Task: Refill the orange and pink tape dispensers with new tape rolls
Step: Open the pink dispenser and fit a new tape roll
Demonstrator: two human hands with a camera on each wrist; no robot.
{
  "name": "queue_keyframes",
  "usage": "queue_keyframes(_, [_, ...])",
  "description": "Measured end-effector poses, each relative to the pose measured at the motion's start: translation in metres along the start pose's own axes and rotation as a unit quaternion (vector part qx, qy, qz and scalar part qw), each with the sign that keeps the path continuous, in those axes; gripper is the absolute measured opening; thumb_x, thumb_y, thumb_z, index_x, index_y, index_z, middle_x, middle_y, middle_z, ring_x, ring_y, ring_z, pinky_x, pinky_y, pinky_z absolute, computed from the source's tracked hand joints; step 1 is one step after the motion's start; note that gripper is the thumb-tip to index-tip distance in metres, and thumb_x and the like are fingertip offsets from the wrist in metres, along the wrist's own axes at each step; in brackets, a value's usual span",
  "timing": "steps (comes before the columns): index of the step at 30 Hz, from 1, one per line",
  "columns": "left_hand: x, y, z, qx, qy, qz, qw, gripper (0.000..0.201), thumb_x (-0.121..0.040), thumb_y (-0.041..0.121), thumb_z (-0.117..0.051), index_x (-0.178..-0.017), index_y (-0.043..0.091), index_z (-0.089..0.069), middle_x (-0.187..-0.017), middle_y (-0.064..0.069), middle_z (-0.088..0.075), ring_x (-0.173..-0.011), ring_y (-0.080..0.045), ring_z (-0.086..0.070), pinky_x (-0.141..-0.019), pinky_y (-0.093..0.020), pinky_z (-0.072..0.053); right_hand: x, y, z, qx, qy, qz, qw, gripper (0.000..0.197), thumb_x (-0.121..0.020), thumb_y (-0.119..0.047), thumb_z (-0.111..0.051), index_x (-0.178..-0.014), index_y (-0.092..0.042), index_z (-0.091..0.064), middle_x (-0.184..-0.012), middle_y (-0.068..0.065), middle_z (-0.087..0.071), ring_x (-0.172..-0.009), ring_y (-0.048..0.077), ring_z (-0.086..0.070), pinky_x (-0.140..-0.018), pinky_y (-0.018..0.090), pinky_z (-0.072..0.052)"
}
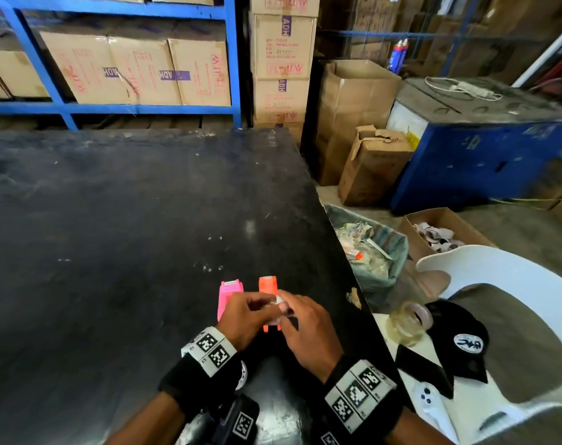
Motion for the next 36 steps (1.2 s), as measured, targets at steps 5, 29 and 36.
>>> queue_keyframes(5, [0.009, -0.008, 0.015, 0.033, -0.056, 0.065, 0.996, 0.021, -0.086, 0.009, -0.060, -0.093, -0.007, -0.071, -0.081, -0.014, -0.074, -0.074, -0.017, -0.070, -0.072, -0.023, -0.059, 0.005, 0.005, 0.010, 0.003, -0.059, 0.001, 0.998, 0.039, -0.083, -0.023, -0.058, -0.122, -0.023, -0.055, -0.107, 0.007, -0.072, -0.094, 0.025, -0.066, -0.083, 0.041, -0.054])
queue_keyframes(29, [0.089, -0.041, 0.087, 0.142, 0.176, 0.083, 0.971, 0.019, -0.076, -0.006, -0.066, -0.094, -0.004, -0.069, -0.075, -0.006, -0.077, -0.070, -0.016, -0.072, -0.064, -0.018, -0.058, 0.004, -0.025, -0.076, 0.234, -0.351, 0.106, 0.900, 0.042, -0.082, -0.038, -0.060, -0.113, -0.011, -0.050, -0.116, 0.014, -0.055, -0.107, 0.035, -0.056, -0.083, 0.045, -0.046])
queue_keyframes(36, [0.081, -0.031, 0.092, 0.125, 0.170, 0.067, 0.975, 0.017, -0.075, -0.007, -0.067, -0.092, -0.004, -0.069, -0.073, -0.005, -0.077, -0.070, -0.014, -0.072, -0.067, -0.018, -0.058, -0.013, -0.028, -0.045, -0.240, -0.242, -0.091, 0.936, 0.057, -0.076, -0.003, -0.073, -0.122, -0.024, -0.046, -0.093, -0.005, -0.061, -0.082, 0.011, -0.062, -0.078, 0.023, -0.054])
Point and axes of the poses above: each hand's wrist, its own x-axis away from the middle knuckle, its own z-axis out of the back of the hand, y = z × x, the point moved 1 cm from there along -x, towards the middle knuckle
